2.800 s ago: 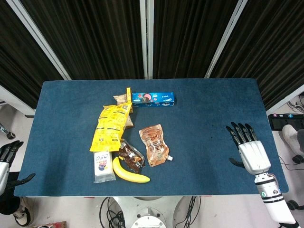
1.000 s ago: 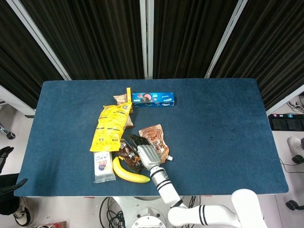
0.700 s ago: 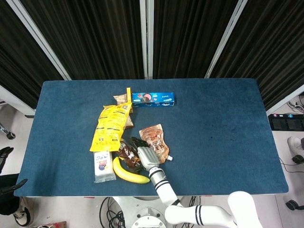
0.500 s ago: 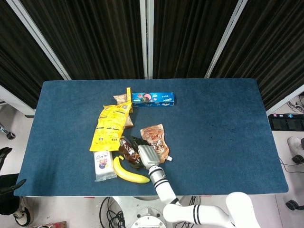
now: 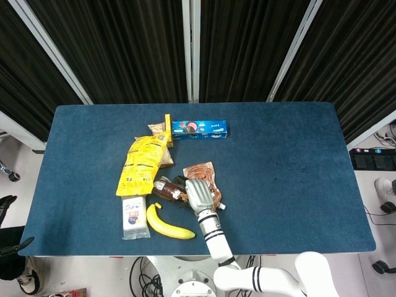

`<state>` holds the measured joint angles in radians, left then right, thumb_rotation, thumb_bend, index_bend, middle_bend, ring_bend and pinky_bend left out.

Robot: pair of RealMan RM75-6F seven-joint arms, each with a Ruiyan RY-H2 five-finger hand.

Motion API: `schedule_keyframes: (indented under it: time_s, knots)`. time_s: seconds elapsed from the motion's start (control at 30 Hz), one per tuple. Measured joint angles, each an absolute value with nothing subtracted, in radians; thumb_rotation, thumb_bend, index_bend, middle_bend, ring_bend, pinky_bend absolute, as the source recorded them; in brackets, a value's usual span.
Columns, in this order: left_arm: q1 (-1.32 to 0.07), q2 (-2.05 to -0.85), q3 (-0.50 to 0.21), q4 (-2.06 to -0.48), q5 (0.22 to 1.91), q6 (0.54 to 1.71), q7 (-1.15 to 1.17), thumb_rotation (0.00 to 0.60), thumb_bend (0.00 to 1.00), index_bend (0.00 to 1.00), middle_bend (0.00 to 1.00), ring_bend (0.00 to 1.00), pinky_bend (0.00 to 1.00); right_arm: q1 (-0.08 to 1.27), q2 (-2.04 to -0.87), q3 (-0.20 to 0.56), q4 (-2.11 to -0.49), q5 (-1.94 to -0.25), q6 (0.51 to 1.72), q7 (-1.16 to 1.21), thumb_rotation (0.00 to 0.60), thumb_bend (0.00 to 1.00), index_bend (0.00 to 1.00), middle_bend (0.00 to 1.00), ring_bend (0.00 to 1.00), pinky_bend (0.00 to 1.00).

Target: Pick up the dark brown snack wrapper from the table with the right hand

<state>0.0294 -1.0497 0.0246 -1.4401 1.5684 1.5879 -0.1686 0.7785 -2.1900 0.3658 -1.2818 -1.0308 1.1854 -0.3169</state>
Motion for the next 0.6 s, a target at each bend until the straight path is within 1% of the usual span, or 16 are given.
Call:
schedule_keyframes:
  time_s: [0.13, 0.33, 0.6]
  knots:
    - [0.027, -1.064, 0.014, -1.426, 1.570, 1.600, -0.169, 0.453, 0.00, 0.12, 0.11, 0.12, 0.24, 0.754, -2.119, 0.377, -1.364, -1.088, 1.228, -0.297, 0.600, 0.50, 0.83, 0.64, 0.61, 0.75]
    - [0.024, -1.067, 0.006, -1.433, 1.578, 1.613, -0.153, 0.455, 0.00, 0.12, 0.11, 0.12, 0.24, 0.711, -1.970, 0.383, -1.544, -1.193, 1.281, -0.279, 0.600, 0.50, 0.83, 0.64, 0.61, 0.75]
    - [0.015, -1.057, 0.004, -1.461, 1.588, 1.610, -0.121, 0.457, 0.00, 0.12, 0.11, 0.12, 0.24, 0.647, -1.746, 0.355, -1.747, -1.439, 1.384, -0.269, 0.600, 0.50, 0.84, 0.65, 0.62, 0.76]
